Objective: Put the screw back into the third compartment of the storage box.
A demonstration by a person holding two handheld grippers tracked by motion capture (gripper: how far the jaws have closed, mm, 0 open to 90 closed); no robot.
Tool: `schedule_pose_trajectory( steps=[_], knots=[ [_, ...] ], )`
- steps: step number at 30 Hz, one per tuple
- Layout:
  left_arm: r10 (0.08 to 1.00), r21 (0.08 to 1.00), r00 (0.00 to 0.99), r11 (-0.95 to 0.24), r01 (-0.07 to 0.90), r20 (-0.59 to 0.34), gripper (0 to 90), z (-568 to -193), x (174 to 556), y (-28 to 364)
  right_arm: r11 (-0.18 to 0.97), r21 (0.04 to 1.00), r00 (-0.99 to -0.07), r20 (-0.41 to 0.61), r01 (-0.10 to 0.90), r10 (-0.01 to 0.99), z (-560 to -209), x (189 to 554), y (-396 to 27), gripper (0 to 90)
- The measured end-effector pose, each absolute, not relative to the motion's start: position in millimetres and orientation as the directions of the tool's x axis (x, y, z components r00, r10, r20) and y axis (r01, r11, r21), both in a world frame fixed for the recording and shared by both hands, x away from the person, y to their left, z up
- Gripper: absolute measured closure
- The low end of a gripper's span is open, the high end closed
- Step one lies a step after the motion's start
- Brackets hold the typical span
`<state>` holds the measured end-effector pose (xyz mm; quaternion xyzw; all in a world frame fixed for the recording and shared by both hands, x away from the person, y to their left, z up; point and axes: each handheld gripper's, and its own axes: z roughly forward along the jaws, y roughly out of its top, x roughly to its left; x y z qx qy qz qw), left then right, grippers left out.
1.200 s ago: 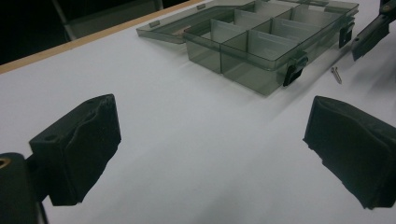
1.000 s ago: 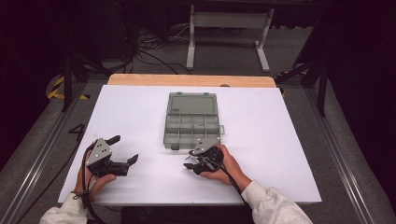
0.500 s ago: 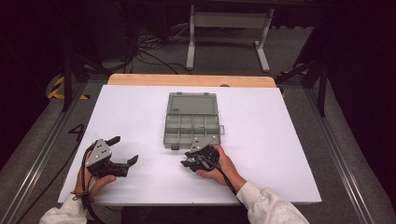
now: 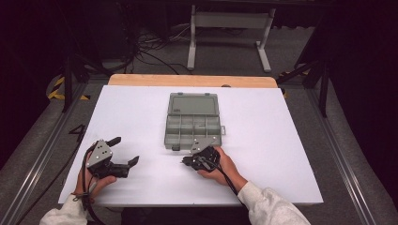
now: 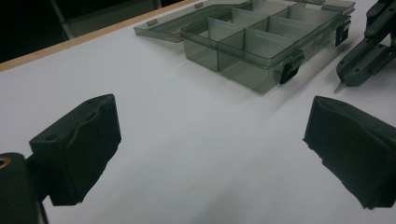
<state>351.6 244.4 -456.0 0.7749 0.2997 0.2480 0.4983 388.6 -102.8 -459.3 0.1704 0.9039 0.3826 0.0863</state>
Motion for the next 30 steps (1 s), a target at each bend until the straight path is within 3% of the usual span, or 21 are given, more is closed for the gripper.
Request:
schedule_pose_trajectory(
  steps=[30],
  knots=[
    [0.711,0.923,0.697,-0.321,0.213,0.087,4.2,-455.1,352.9,244.2,0.587,0.786,-0.929,-0.047,0.192,0.366,-431.1,384.9,-122.1,87.3]
  ],
)
